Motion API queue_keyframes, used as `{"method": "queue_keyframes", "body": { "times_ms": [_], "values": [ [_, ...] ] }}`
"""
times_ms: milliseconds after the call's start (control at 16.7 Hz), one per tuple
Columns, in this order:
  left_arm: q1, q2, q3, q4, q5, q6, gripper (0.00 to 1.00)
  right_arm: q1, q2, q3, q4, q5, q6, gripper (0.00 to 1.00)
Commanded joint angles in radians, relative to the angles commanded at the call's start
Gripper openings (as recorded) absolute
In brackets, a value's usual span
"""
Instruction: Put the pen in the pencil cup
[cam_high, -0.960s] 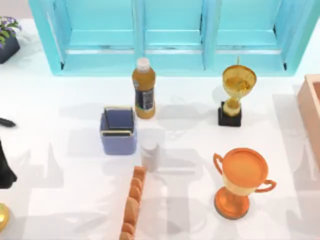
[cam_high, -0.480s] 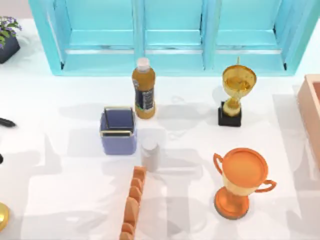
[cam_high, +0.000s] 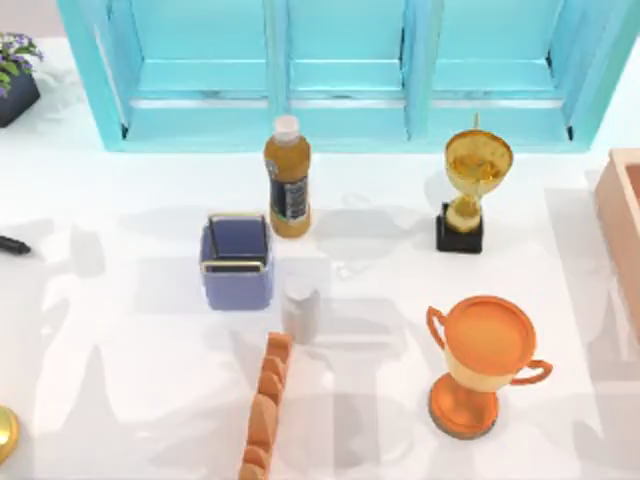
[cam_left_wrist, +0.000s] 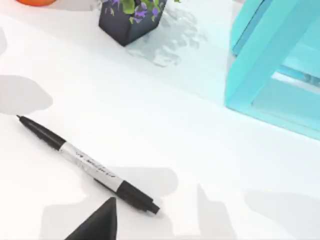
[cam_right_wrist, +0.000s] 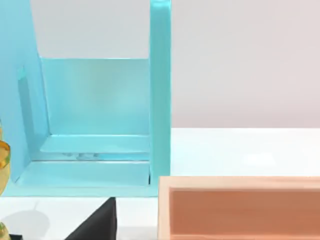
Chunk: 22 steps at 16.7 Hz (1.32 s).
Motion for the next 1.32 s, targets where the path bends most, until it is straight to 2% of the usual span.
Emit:
{"method": "queue_keyframes", "body": {
  "times_ms": [300,600,900,1320],
  "values": [
    [0.104,0.434,0.214,-0.102,0.099,-0.235,1.0,0.0,0.0,0.0,0.0,0.0,0.0,1.0],
    [0.188,0.728,0.353,-0.143,0.187,-0.494,1.0,0.0,0.0,0.0,0.0,0.0,0.0,1.0],
    [0.217,0.856,0.419,-0.148,0.237,-0.646,1.0,0.0,0.0,0.0,0.0,0.0,0.0,1.0],
    [0.213,0.866,0.421,-0.145,0.238,-0.657,1.0,0.0,0.0,0.0,0.0,0.0,0.0,1.0]
  ]
}}
